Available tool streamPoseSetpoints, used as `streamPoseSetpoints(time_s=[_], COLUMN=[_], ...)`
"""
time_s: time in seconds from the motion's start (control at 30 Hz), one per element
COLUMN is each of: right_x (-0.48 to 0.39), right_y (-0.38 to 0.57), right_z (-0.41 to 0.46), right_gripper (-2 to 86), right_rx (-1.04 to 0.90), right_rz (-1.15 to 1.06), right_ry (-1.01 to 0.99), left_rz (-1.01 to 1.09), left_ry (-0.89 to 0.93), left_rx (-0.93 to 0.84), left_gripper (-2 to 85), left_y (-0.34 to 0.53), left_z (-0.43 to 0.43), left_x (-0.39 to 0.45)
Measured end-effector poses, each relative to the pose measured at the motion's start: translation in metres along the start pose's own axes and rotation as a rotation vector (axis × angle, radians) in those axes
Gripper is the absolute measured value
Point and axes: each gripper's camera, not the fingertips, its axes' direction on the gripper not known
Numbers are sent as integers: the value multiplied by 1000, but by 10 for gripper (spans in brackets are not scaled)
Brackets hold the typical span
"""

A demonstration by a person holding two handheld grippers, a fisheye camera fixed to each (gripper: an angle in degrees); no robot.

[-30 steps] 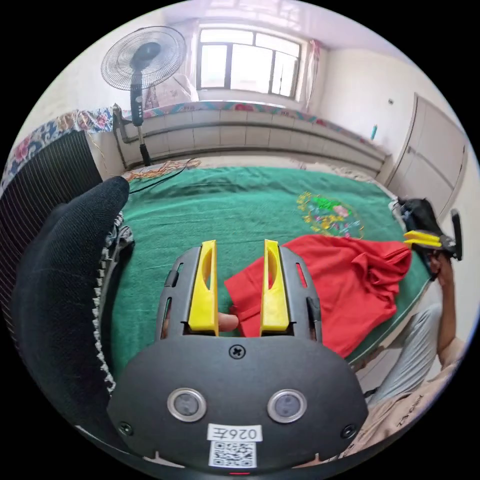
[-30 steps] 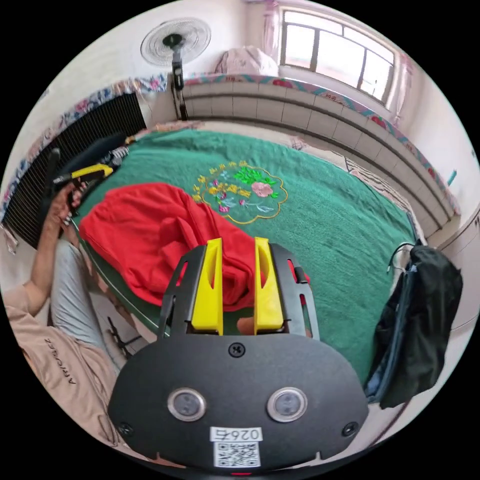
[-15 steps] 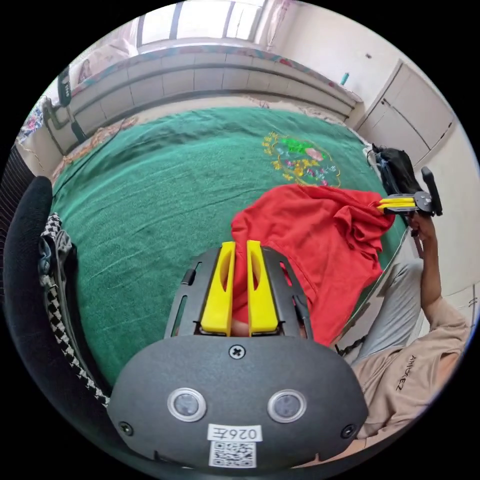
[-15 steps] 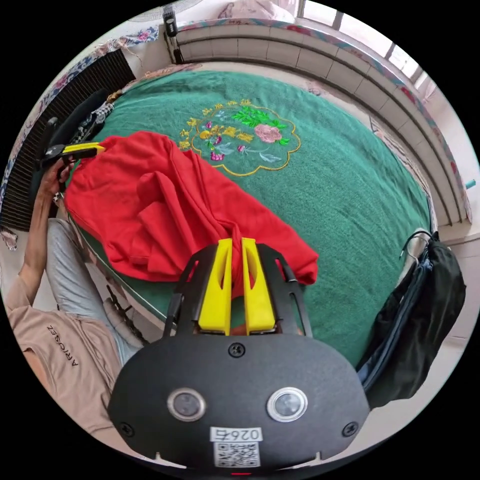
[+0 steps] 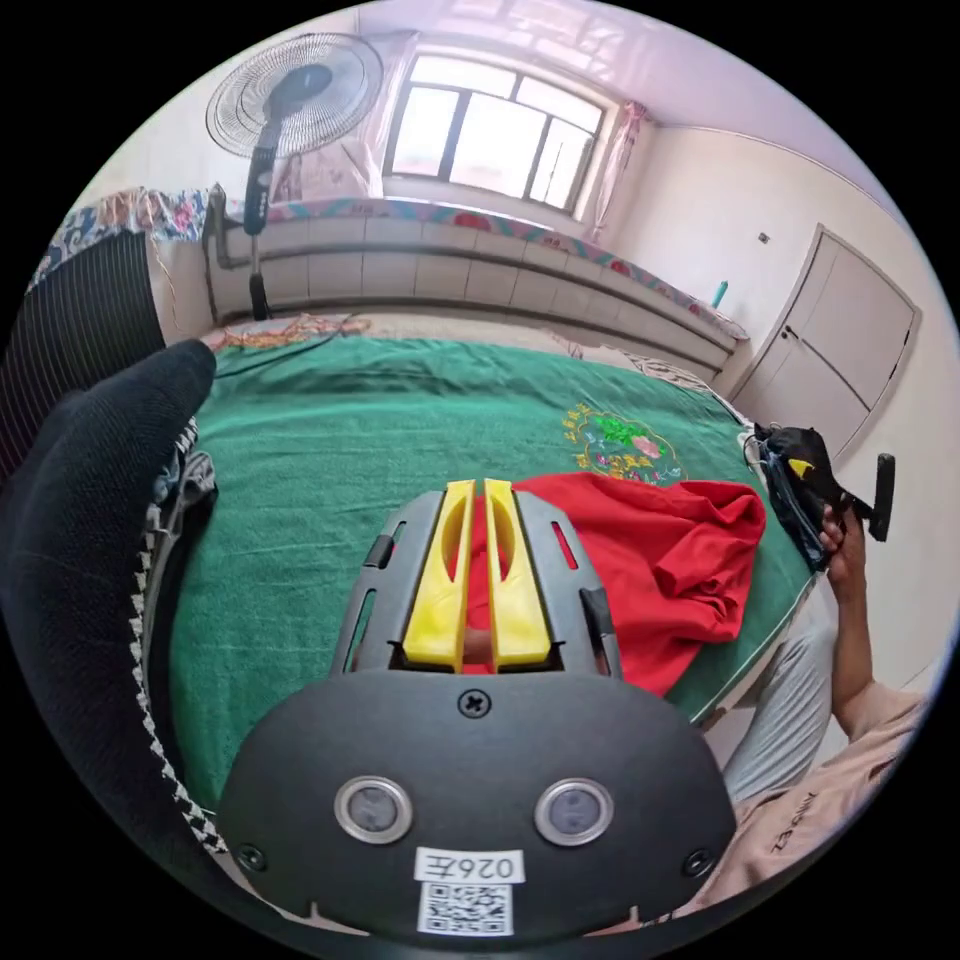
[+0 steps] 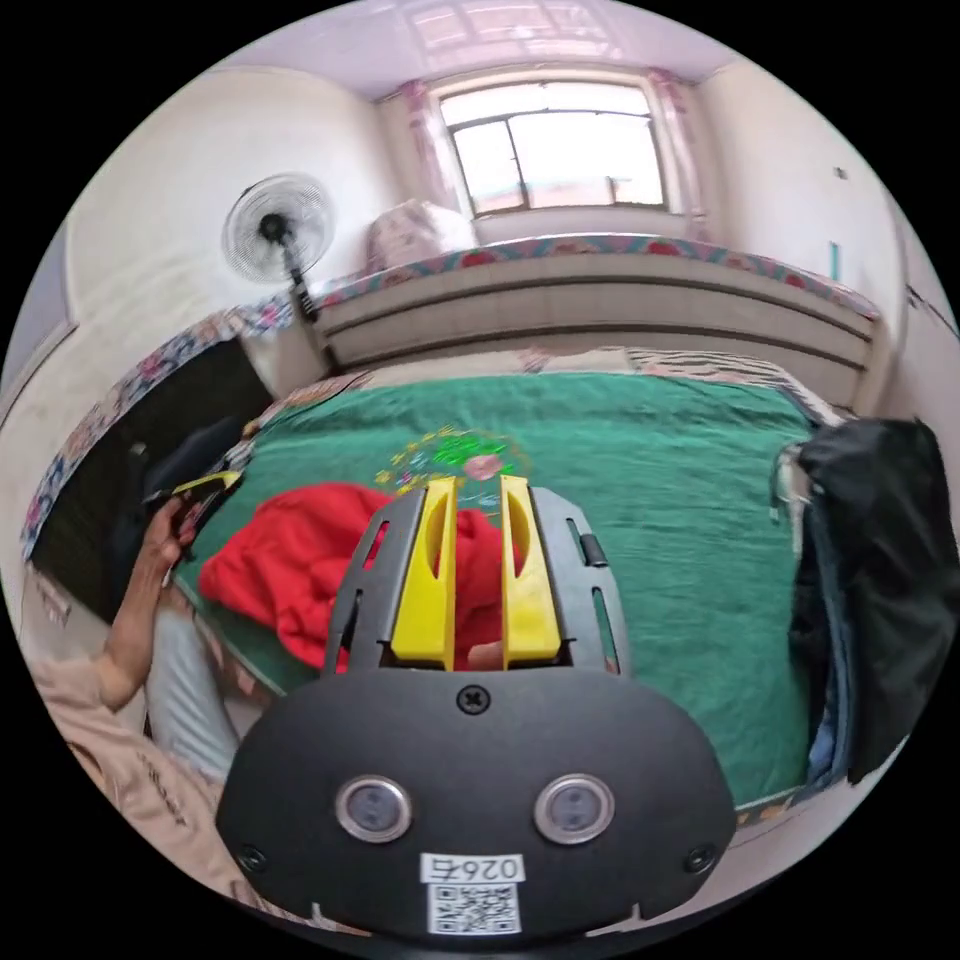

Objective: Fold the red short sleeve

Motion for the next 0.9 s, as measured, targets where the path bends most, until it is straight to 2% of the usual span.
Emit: streamPoseSetpoints(time_s=[0.1,0.17,0.2,0.23,0.27,0.3,0.4,0.53,0.6,0.67,0.73,0.77,0.8,0.83,0.9], right_x=[-56,-86,-104,-111,-124,-130,-125,-83,-29,28,105,164,219,244,312], right_y=[31,55,74,85,108,127,132,132,119,107,95,93,98,103,132], right_z=[54,94,125,143,181,201,186,137,80,27,-33,-76,-115,-133,-191], right_gripper=[72,77,81,82,78,61,6,-1,-2,-2,0,4,11,14,49], right_rx=[-154,-262,-348,-397,-524,-566,-523,-399,-294,-236,-182,-132,-84,-60,80], right_rz=[-187,-269,-319,-345,-412,-468,-582,-620,-537,-436,-230,-32,167,259,508], right_ry=[-144,-162,-141,-125,-83,-12,113,353,537,700,822,847,816,794,594], left_rz=[0,19,29,59,104,117,166,189,184,204,260,290,295,293,300], left_ry=[31,-41,-63,-98,-95,-91,-85,-46,46,253,434,535,570,610,634], left_rx=[-53,-161,-208,-322,-428,-445,-382,-205,-75,85,155,171,179,200,196], left_gripper=[64,136,143,146,136,124,32,10,7,4,3,3,3,2,0], left_y=[-3,-8,-8,-8,-6,-5,-6,-2,3,16,26,32,35,41,45], left_z=[10,31,40,62,85,92,83,44,16,-18,-36,-43,-46,-51,-52], left_x=[-6,-4,-3,0,4,6,10,3,-5,-22,-34,-42,-47,-56,-66])
